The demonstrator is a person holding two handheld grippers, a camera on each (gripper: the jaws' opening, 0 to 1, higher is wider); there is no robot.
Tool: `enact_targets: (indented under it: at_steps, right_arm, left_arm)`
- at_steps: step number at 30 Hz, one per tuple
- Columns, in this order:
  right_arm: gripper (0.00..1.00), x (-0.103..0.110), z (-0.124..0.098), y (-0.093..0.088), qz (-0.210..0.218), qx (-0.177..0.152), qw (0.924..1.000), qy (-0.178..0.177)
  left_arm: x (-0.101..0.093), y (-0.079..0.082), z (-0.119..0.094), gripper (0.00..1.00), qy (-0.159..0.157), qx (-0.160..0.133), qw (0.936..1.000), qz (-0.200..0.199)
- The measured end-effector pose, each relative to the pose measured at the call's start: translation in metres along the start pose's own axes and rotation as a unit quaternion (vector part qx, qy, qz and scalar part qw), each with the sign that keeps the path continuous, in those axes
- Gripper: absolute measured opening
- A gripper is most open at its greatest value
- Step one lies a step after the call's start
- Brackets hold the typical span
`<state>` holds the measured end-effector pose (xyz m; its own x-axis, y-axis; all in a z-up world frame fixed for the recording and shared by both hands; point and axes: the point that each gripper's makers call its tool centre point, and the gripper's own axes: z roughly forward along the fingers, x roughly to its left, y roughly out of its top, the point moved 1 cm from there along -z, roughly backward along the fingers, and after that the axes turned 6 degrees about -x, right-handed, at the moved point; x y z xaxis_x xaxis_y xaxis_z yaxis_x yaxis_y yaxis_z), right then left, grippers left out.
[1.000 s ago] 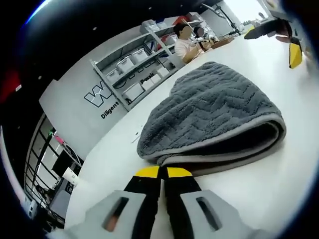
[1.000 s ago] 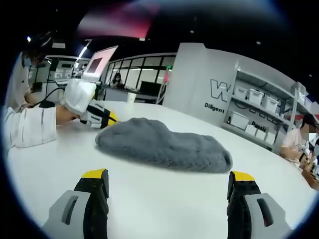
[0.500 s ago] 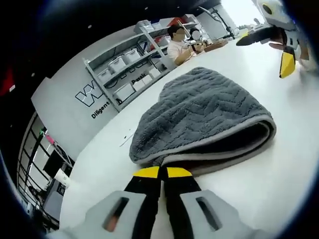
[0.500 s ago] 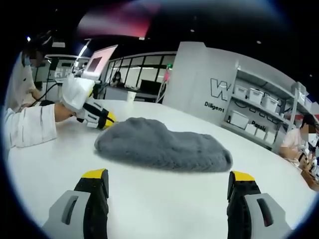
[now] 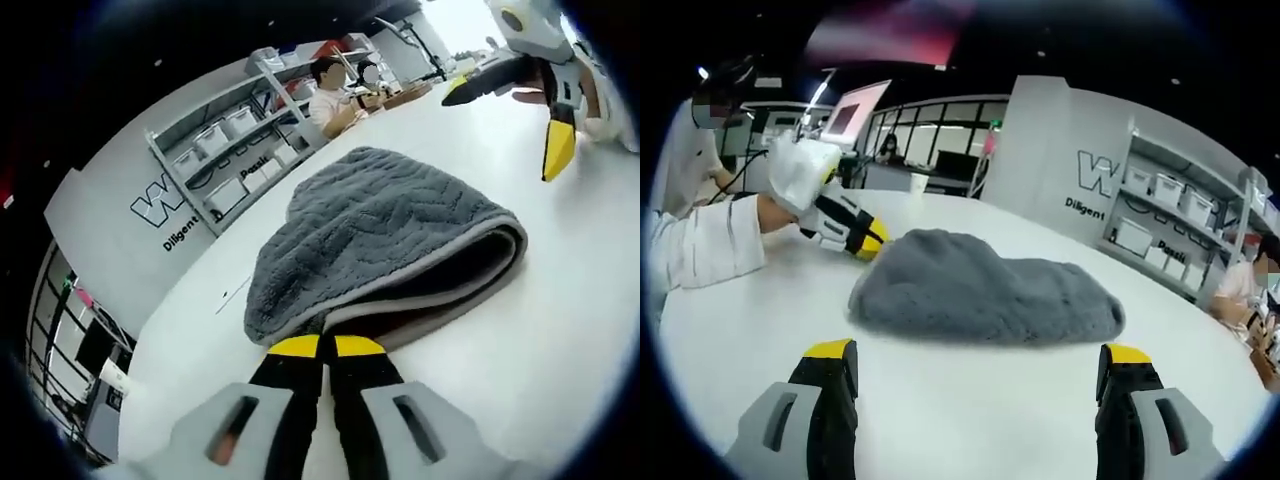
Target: Open the folded towel by lifting each exposed corner and separating the folded layers until the towel lies flat within the target outline without major curled edges
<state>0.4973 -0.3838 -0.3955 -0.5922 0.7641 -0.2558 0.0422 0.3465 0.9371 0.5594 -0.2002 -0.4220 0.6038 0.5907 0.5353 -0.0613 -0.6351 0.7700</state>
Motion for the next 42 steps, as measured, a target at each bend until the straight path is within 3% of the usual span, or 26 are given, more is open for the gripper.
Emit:
enact_targets:
  at_steps: [5, 14, 18, 21, 33, 42]
  right_arm:
    - [0.99, 0.007, -0.002, 0.002, 0.011, 0.001, 0.9997, 0.023]
    - [0.99, 0.017, -0.005, 0.001, -0.015, 0.016, 0.9988, 0.044]
    - [0.99, 0.021, -0.006, 0.0, -0.02, 0.022, 0.9984, 0.048]
    - [0.99, 0.02, -0.008, 0.001, -0.016, 0.02, 0.9984, 0.051]
    - [0.99, 0.011, -0.017, 0.006, -0.011, 0.011, 0.9991, 0.039]
    - [0.99, 0.009, -0.021, 0.003, -0.01, 0.016, 0.9992, 0.036]
  left_arm:
    - [-0.015, 0.011, 0.001, 0.01, -0.022, -0.009, 0.9997, 0.01]
    - [-0.03, 0.022, 0.003, 0.01, -0.047, -0.022, 0.9985, 0.017]
    - [-0.04, 0.03, 0.0, 0.01, -0.077, -0.041, 0.996, -0.014]
    - [-0.047, 0.033, 0.001, 0.01, -0.086, -0.044, 0.9953, -0.006]
    - [-0.078, 0.055, 0.0, 0.01, -0.14, -0.068, 0.9878, 0.001]
    - [-0.099, 0.069, 0.003, 0.01, -0.161, -0.084, 0.9833, 0.015]
